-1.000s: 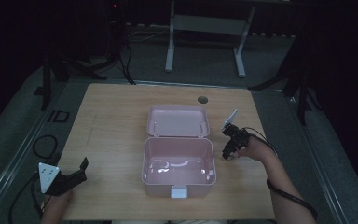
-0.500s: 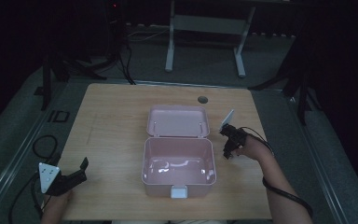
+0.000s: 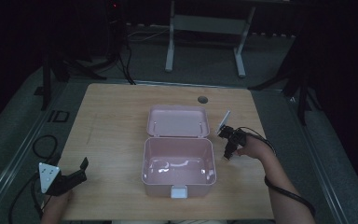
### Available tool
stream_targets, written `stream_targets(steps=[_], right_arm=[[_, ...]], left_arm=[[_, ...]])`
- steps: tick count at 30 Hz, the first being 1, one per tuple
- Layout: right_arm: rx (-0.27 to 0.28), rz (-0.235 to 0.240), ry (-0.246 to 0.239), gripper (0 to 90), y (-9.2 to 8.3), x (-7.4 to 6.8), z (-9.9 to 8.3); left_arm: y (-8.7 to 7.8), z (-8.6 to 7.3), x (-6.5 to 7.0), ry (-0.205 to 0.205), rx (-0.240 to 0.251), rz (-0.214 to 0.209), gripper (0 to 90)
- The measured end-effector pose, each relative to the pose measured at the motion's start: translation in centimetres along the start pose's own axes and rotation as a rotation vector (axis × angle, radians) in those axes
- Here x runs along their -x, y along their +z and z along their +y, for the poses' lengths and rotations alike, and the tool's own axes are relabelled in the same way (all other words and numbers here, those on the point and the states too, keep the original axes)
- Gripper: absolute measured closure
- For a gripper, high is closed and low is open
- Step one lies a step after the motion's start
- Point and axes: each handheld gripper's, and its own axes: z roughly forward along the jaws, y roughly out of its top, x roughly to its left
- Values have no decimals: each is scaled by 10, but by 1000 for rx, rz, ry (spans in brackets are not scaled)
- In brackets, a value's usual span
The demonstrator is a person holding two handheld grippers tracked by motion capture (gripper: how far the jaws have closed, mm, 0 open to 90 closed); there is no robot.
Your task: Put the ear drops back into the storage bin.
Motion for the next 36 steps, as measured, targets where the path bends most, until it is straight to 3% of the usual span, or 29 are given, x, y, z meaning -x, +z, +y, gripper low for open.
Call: stream_targets(steps=[3,7,10,15,20,25,28,32,36], right_arm=[[-12,-21,-100,597,-1,-5,-7],[-19,-25,-156,598,-1,-8,-11],[-12,-19,-254,598,-3,-12,-20],[11,-42,-321,598,-7,-14,-30],[18,-25,-407,598,-7,-17,-39],[32,-28,-541,598,-7,-25,-48],[20,-1,-576,598,-8,-30,-53],[7,-4,-597,598,-10,-33,-56],[-25,-46,-651,598,-9,-41,-59]], left_arm=[[0,0,0,3,-1,0,20],[0,0,0,4,-3,0,20],[0,0,0,4,-3,-1,20],[0,0,1,5,-3,1,20],[0,0,0,4,-4,0,20],[0,0,0,4,-3,1,20],[0,0,1,5,-3,1,20],[0,0,1,5,-3,1,20],[0,0,1,5,-2,1,20]])
